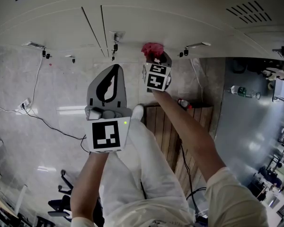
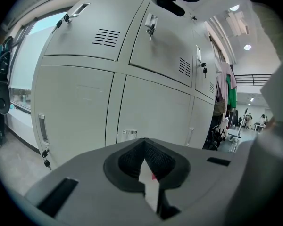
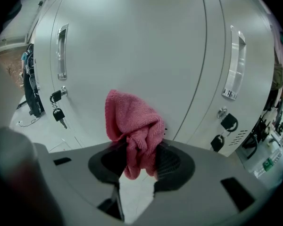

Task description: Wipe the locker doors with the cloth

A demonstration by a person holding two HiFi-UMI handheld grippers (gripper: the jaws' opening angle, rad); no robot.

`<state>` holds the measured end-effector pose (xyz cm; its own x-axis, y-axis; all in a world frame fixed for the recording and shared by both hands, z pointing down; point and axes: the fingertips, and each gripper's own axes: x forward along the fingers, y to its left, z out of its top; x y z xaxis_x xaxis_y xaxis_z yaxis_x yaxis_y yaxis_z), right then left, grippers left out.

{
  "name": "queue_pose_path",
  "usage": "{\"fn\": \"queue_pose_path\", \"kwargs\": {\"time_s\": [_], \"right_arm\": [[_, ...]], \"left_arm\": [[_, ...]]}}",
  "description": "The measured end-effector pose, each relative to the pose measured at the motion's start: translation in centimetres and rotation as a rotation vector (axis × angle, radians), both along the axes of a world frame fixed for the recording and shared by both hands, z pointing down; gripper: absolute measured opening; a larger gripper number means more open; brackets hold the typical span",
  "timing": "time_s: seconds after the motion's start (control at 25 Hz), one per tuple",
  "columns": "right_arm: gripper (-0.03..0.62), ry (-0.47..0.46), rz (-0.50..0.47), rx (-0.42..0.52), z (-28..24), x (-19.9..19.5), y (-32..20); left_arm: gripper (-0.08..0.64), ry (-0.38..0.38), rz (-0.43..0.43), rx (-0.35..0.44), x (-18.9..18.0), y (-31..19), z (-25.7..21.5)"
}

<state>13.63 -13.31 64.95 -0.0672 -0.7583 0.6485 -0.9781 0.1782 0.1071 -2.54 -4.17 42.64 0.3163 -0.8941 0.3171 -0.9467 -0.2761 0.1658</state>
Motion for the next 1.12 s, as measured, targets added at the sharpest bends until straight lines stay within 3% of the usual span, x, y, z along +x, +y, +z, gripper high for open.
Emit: {"fn": "queue_pose_path", "kwargs": {"time_s": [0.52, 0.88, 1.12], "right_arm": [[0.149, 0.01, 0.105, -0.022, -0.1, 5.4, 0.1], [0.144, 0.041, 0.029, 0.021, -2.2, 6.5, 0.2], [0.141, 0.023, -0.035, 0.057, -6.3, 5.8, 1.3]], "left_arm": [[0.003, 0.002, 0.024, 0.013, 3.2, -0.3, -1.1], [0.003, 0.007, 0.059, 0.019, 5.0, -0.3, -2.1], [0.003, 0.018, 0.073, 0.016, 5.3, 0.2, -4.4]]}}
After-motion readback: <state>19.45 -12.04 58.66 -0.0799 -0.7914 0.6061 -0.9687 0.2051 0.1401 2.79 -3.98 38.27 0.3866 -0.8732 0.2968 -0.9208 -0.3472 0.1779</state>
